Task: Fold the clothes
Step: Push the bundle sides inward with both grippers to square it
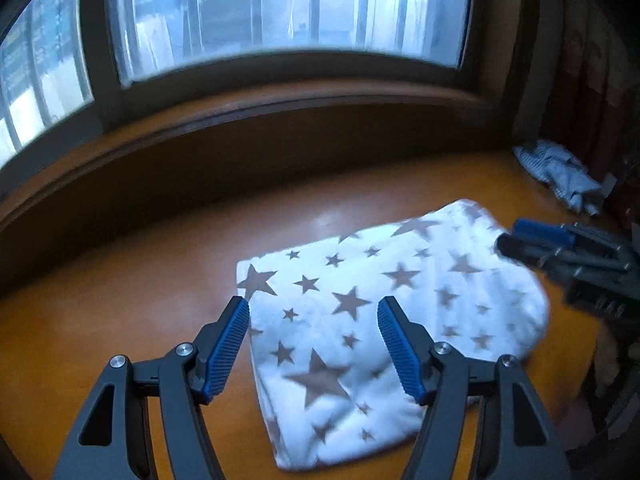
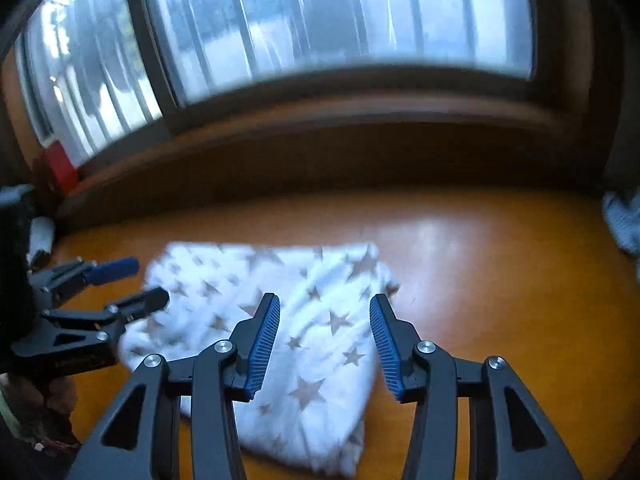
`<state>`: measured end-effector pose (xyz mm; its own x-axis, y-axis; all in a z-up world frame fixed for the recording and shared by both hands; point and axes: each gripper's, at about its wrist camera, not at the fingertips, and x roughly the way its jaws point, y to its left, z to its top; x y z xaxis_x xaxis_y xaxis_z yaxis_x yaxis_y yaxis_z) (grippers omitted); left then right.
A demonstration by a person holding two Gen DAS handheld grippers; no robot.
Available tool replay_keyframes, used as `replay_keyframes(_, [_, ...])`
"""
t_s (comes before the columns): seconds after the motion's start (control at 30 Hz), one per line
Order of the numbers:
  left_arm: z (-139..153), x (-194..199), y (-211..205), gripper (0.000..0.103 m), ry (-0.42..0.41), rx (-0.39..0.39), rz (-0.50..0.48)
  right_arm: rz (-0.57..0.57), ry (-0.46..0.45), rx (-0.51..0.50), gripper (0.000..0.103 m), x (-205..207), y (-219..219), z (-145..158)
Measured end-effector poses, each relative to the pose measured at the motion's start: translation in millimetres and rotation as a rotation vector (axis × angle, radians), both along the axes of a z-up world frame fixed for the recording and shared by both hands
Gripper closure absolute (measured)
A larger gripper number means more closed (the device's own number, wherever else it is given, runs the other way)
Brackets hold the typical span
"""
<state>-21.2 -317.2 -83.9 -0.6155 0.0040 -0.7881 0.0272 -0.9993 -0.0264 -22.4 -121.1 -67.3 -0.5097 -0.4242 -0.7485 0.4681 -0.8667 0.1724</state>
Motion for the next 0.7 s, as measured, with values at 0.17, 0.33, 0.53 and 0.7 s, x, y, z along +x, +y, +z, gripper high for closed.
replay_keyframes(0.17, [-6.8, 0.1, -21.7, 0.036, -0.027, 0.11, 0.074, -0.066, -0.156, -0.096, 0.056, -19.9, 26.1, -24.7])
replay_keyframes(0.33, [4.3, 19.0, -40.6, 0.037, -0.017, 0.196, 0.138, -0.067, -0.202, -0.212, 0.051, -16.6, 56.4, -10.2])
replay_keyframes(0.53, [-18.3, 33.5, -41.4, 0.036, -0.07, 0.24, 0.207, 0.03, -0.264, -0.216, 0.049, -14.9, 39.3, -21.3])
replay_keyframes(0.7, [-24.2, 26.1, -23.7, 0.038, -0.078, 0.201, 0.108, 0.07, -0.22, -0.146, 0.049, -11.2, 22.6, -31.4])
